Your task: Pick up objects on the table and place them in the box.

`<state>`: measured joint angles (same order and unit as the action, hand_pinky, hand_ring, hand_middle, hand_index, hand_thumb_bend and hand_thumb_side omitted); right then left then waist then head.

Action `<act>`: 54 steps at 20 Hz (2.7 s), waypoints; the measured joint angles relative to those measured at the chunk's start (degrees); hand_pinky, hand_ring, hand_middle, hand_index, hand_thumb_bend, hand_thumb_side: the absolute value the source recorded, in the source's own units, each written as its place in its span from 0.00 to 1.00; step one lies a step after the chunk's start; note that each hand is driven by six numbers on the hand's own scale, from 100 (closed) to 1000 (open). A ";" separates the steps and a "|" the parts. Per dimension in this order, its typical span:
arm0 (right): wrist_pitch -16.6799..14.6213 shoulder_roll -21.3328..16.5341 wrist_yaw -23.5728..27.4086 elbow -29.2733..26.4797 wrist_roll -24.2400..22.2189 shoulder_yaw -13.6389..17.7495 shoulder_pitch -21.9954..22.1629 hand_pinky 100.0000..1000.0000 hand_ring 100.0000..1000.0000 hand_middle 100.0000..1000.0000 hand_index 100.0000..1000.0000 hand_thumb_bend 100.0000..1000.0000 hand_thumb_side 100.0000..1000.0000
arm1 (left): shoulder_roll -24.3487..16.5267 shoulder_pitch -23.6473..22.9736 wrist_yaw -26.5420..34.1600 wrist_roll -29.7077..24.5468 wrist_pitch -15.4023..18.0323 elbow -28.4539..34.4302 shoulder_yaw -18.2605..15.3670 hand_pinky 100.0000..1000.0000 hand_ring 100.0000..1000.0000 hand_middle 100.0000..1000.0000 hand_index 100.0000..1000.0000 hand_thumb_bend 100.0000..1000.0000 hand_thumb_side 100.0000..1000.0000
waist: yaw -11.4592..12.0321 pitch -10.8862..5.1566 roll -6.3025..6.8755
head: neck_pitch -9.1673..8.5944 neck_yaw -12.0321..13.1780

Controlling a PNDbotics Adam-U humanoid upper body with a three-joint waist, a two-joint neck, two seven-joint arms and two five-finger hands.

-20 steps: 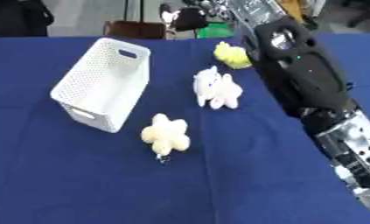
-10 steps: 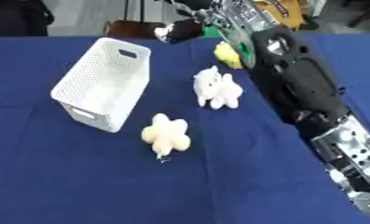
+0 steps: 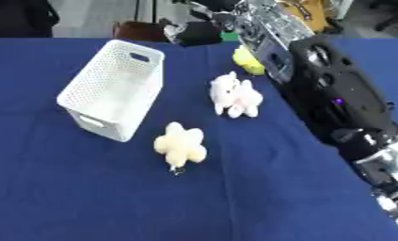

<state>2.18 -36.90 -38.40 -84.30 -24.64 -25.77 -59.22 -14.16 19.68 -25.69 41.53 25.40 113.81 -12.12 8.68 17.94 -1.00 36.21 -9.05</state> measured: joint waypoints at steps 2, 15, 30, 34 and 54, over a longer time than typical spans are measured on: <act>3.92 -2.96 3.48 -7.39 -1.32 -0.67 2.71 0.91 0.98 0.85 0.99 0.11 1.00 | 0.00 0.00 -0.01 0.00 0.00 0.00 0.00 0.72 0.78 0.76 0.75 0.00 0.68 | -0.02 0.00 -0.09 | -0.01 0.24; 10.52 -10.43 7.75 -29.02 -7.65 -2.05 12.69 0.91 0.97 0.85 0.98 0.16 1.00 | 0.00 0.05 -0.02 0.00 0.00 0.00 -0.01 0.72 0.78 0.76 0.75 0.00 0.67 | -0.16 0.11 -0.12 | -0.03 0.94; 7.78 -9.16 3.10 -29.33 -7.99 -4.44 16.90 0.91 0.99 0.85 0.98 0.35 0.91 | 0.03 0.32 0.01 -0.02 0.02 0.00 -0.01 0.72 0.78 0.76 0.74 0.00 0.66 | -0.16 0.11 0.14 | -0.04 0.85; 6.42 -9.13 1.44 -29.33 -10.41 -5.33 17.78 0.92 1.00 0.86 0.98 0.39 0.80 | 0.06 0.37 0.03 -0.03 0.03 0.00 -0.01 0.72 0.78 0.75 0.74 0.00 0.66 | -0.09 0.11 0.02 | -0.05 0.85; -2.12 -6.57 -9.87 -22.31 -11.56 -7.58 18.40 0.91 0.97 0.87 0.96 0.33 0.70 | 0.60 0.49 0.20 -0.22 0.22 0.00 0.29 0.72 0.78 0.75 0.74 0.00 0.65 | -0.02 0.68 0.20 | -0.51 0.44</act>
<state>0.06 -43.47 -48.26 -106.60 -36.20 -33.36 -40.82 -13.56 20.17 -25.49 41.31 25.62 113.81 -11.83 8.67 18.62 -0.81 35.70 -8.61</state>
